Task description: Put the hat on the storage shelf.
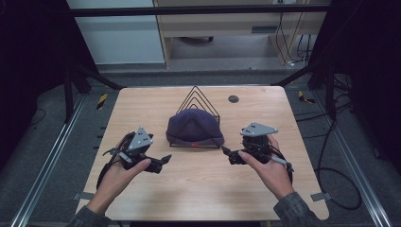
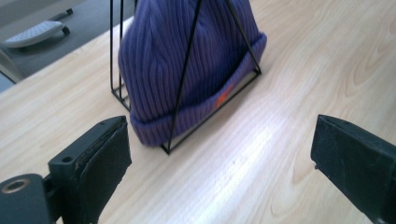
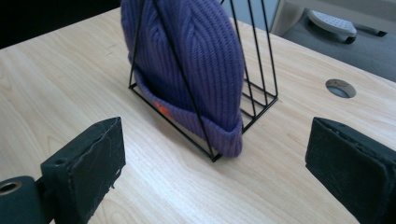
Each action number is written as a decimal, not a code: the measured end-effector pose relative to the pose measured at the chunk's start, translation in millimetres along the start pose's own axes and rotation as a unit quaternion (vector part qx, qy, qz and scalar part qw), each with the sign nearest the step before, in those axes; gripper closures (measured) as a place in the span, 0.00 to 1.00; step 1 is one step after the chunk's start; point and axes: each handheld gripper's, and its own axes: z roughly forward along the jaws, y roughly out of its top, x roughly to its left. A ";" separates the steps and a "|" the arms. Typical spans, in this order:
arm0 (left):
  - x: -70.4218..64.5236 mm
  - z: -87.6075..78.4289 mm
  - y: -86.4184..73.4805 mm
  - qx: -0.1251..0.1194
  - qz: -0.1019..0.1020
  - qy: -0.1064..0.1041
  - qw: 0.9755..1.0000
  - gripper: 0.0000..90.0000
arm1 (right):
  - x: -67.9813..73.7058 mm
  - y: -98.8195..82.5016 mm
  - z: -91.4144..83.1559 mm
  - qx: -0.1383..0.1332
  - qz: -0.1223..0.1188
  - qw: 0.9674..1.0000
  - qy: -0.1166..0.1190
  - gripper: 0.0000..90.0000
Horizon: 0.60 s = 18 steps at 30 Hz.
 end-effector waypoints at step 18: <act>15.9 12.0 -72.1 0.058 -0.012 0.005 0.998 0.05 | 15.3 -36.2 23.9 0.054 -0.016 0.998 0.034 0.12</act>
